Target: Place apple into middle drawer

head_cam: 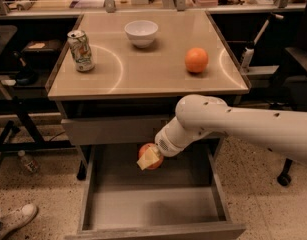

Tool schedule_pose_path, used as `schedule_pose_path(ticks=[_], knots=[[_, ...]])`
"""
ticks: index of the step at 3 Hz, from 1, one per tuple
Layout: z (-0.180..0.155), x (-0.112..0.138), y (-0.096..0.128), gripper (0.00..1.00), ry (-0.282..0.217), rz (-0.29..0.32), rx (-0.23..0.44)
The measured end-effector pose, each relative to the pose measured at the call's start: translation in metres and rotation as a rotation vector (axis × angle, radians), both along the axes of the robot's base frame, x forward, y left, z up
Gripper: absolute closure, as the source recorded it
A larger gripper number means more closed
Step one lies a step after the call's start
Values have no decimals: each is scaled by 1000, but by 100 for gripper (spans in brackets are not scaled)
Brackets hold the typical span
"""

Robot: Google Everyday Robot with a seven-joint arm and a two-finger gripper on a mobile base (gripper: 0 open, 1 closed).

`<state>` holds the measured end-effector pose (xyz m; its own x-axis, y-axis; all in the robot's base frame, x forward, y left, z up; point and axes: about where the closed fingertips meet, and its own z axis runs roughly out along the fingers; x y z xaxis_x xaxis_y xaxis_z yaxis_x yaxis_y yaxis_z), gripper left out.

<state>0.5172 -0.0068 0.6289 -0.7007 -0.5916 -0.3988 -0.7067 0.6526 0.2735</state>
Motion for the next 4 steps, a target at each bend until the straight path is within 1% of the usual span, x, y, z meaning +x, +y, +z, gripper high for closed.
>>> schedule_pose_path(ticks=[1,3,4], knots=[[-41,-8,9,100,57,-51,17],[-47,-10,11,100,70,-54,24],[-89,-32,19,100,138,-96,21]])
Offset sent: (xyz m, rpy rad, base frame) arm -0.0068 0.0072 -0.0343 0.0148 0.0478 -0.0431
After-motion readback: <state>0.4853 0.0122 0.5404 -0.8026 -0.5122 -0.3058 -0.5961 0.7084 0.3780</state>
